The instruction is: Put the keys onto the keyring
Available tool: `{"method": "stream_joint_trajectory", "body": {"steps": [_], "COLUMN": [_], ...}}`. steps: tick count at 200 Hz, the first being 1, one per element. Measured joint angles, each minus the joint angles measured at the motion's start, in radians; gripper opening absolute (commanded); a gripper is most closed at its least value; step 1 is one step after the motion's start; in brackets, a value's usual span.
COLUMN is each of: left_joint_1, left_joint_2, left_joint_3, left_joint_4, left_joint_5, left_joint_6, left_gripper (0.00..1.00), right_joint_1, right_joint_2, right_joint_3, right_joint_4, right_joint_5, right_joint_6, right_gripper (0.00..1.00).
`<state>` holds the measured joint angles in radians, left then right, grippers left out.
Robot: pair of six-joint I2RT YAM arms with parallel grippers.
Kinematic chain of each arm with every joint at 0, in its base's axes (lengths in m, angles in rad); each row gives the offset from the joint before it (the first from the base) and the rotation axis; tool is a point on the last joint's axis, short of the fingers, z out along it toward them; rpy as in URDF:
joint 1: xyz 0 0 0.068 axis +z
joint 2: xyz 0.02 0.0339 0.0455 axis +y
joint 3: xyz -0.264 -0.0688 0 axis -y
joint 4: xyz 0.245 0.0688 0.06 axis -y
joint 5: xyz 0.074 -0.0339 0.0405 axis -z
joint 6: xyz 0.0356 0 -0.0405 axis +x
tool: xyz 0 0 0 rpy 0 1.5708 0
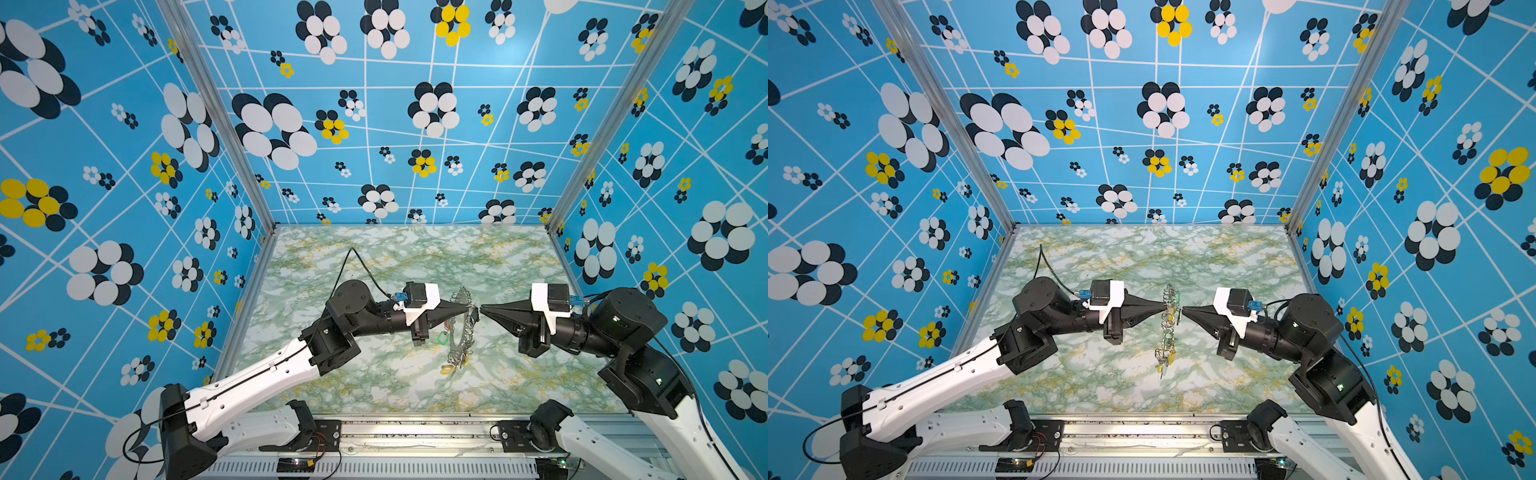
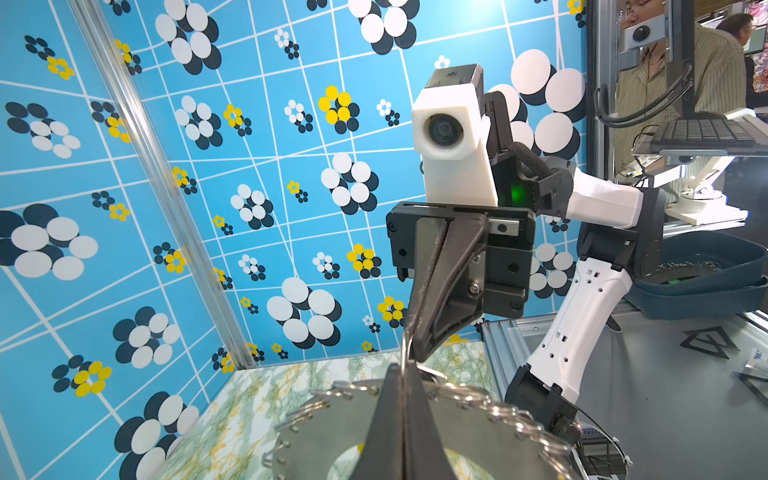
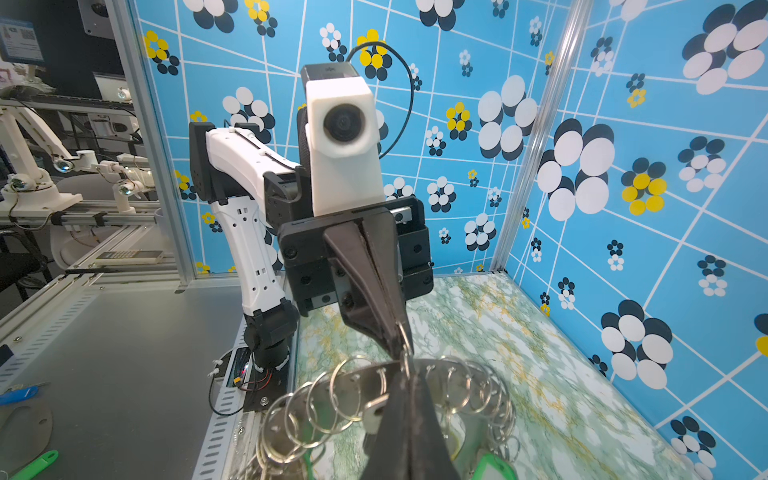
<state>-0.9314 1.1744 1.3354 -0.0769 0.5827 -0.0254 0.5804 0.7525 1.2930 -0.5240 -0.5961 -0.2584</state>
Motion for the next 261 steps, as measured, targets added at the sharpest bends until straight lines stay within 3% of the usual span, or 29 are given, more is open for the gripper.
{"method": "stream_joint_trajectory", "body": {"steps": [261], "left_joint_1": [-0.027], "left_joint_2": [0.016], "left_joint_3": [0.042], "left_joint_4": [-0.074], "left_joint_5": [-0.01], "left_joint_6": [0.045], "left_gripper": [0.0], "right_joint_1": [0.0], "right_joint_2": [0.031], "right_joint_3": [0.004], "right_joint_4": [0.003], "right_joint_5": [-0.041], "right_joint_6": [0.0], "right_gripper": [0.0]}}
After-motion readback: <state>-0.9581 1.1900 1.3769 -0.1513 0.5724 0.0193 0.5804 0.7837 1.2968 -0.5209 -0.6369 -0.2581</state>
